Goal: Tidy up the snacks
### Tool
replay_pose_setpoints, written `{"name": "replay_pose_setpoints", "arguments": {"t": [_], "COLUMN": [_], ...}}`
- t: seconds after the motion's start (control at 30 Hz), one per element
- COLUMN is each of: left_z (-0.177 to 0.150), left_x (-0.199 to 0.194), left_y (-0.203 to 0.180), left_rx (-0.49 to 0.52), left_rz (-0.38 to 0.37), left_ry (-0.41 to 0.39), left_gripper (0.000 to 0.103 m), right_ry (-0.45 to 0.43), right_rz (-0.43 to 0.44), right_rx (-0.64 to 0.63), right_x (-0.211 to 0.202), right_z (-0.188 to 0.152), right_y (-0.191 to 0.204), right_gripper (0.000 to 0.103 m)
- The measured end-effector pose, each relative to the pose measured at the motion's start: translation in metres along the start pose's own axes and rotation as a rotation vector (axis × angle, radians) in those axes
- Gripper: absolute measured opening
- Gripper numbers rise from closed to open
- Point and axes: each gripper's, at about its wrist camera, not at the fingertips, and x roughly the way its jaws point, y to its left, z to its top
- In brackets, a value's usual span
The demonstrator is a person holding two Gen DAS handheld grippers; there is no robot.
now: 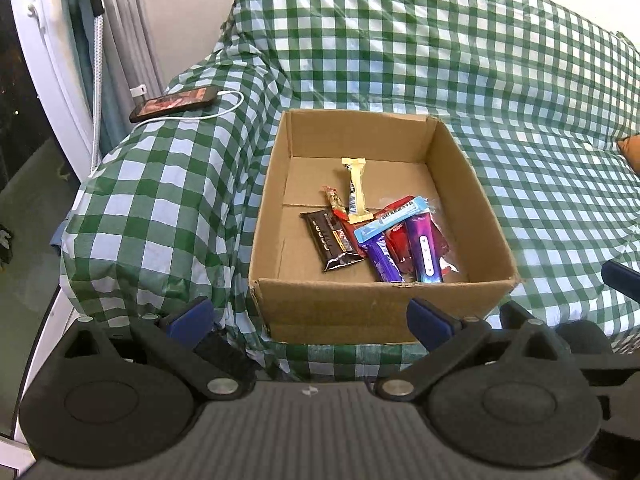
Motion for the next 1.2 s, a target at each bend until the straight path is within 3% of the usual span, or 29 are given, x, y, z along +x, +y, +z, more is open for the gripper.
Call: {"name": "replay_pose_setpoints", "arguments": {"t": [0.4, 0.77, 1.2], "left_z": [-0.003, -0.001, -0.001], "left_x": [-0.006, 0.002, 0.002], "left_y": [0.0, 0.003, 0.002], "left_rx": [0.015, 0.017, 0.025], "left_rz": [0.006, 0.092, 0.079], "left_ry": [0.0, 0.024, 0.028], "left_gripper": [0.103, 0.103, 0.103], "right_ry": [-0.016, -0.011, -0.013], "right_rz": [-0.003, 0.002, 0.01], "right_rx": [-0.02, -0.027, -0.035], "right_x": [-0.008, -0.007, -0.007], "right_z": [-0.002, -0.003, -0.003], "right_y": [0.007, 0.01, 0.008], "right_gripper": [0.103, 0.103, 0.103]}}
